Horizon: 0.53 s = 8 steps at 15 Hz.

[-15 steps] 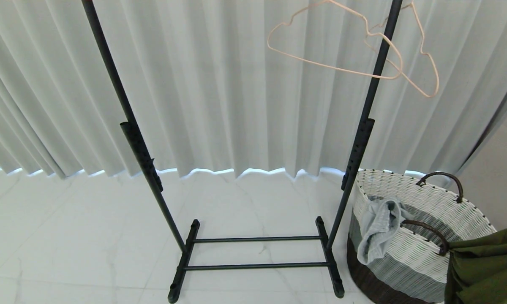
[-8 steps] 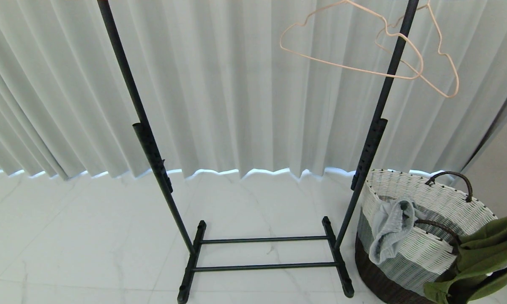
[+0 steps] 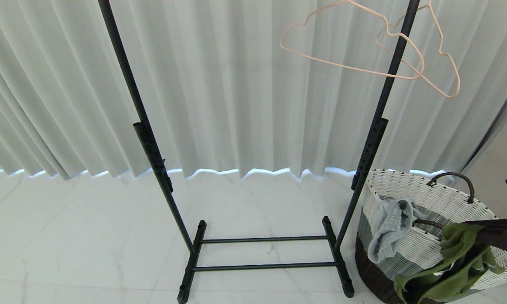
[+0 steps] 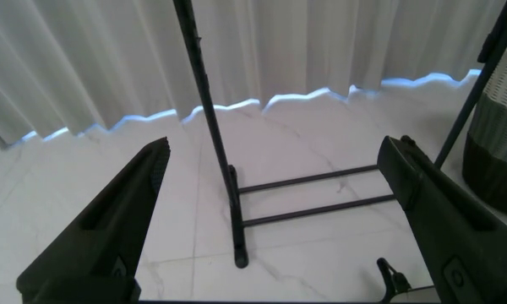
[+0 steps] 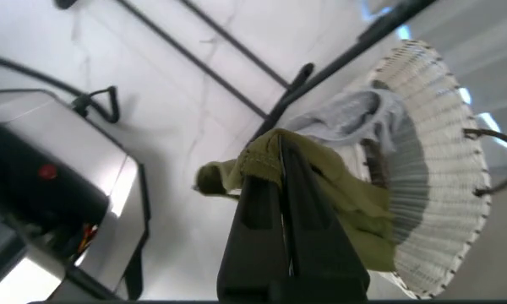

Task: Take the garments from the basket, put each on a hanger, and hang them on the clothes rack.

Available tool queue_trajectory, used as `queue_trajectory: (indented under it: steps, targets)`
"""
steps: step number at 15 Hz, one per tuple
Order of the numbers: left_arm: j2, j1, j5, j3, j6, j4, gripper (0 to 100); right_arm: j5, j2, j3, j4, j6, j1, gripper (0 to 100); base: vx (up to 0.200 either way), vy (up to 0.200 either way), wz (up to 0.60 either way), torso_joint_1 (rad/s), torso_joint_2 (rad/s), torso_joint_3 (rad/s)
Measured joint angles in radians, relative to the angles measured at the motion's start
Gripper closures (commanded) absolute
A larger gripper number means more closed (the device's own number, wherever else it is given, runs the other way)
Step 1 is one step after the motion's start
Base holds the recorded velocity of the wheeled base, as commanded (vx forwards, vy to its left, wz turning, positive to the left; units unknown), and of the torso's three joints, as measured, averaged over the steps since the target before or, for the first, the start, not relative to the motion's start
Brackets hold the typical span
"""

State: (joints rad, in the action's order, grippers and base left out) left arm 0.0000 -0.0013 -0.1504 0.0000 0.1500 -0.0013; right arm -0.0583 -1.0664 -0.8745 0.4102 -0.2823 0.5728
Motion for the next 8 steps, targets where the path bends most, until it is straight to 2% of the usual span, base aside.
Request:
queue_trajectory:
  steps: [3,5,7,8]
  targets:
    - [0.000,0.000,-0.001,0.000,0.007,0.000,0,0.003,-0.029,0.000,-0.005,0.030,0.033,100,0.000,0.000,0.00,0.000,0.00,0.000]
    - [0.000,0.000,-0.001,0.000,0.005,-0.004,0,0.001,-0.040,-0.001,-0.016,0.094,0.079,100,0.000,0.000,0.00,0.000,0.00,0.000]
    - [0.001,0.000,-0.003,-0.006,-0.027,-0.020,0,-0.004,-0.039,-0.006,-0.021,0.123,0.107,100,0.000,0.000,0.00,0.000,0.00,0.000]
    - [0.007,-0.001,-0.007,-0.047,-0.054,-0.024,0,-0.006,-0.037,-0.021,-0.021,0.123,0.111,100,0.000,0.000,0.00,0.000,0.00,0.000]
